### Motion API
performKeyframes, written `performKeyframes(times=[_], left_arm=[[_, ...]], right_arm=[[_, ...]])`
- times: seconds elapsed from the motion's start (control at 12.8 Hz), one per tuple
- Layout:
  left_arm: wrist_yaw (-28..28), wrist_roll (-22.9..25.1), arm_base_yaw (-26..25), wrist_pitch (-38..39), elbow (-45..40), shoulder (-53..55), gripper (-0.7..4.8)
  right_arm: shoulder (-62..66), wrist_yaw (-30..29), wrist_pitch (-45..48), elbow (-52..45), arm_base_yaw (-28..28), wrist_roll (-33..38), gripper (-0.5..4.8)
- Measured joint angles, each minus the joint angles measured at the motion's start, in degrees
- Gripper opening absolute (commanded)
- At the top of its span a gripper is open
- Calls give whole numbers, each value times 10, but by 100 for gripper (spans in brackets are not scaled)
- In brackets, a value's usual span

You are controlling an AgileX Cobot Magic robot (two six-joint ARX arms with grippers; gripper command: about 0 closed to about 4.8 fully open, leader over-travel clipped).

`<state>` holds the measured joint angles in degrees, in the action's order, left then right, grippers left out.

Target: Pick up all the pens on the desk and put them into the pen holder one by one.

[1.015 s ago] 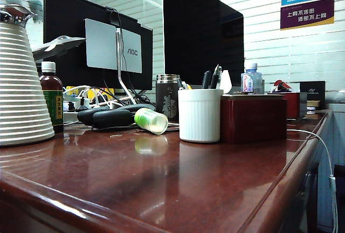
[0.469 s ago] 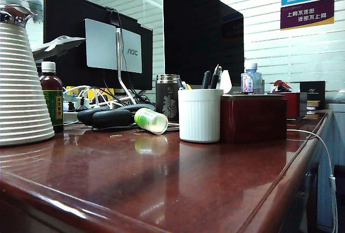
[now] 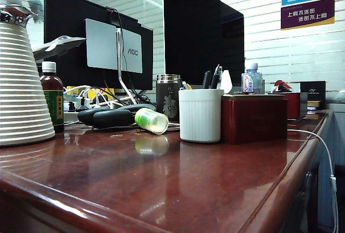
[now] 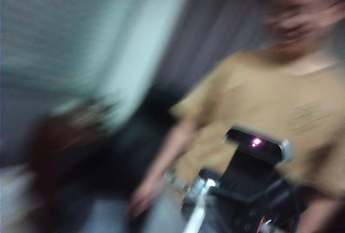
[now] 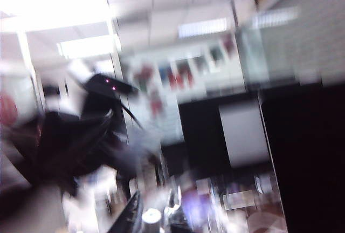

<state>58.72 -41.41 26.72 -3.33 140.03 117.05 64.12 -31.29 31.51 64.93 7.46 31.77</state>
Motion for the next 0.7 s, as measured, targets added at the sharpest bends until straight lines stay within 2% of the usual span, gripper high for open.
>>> performKeyframes(times=[0.08, 0.16, 0.23, 0.31, 0.47, 0.7], left_arm=[[-24, 94, -7, 110, 0, -15, 56], [-78, 195, -10, 221, 0, -28, 56], [-150, 296, -15, 318, 0, -42, 57], [-224, 371, -18, 398, 0, -55, 57], [-306, 432, -29, 479, 0, -62, 57], [-337, 442, -43, 532, 0, -63, 56]], right_arm=[[28, -8, -1, 0, 4, -13, -6], [60, -23, -2, 0, 9, -34, -6], [99, -42, -5, 0, 12, -55, -5], [130, -45, -7, 0, 15, -70, -5], [195, -47, 23, 0, 39, -102, -5], [280, -50, 81, 7, 59, -125, -5]])
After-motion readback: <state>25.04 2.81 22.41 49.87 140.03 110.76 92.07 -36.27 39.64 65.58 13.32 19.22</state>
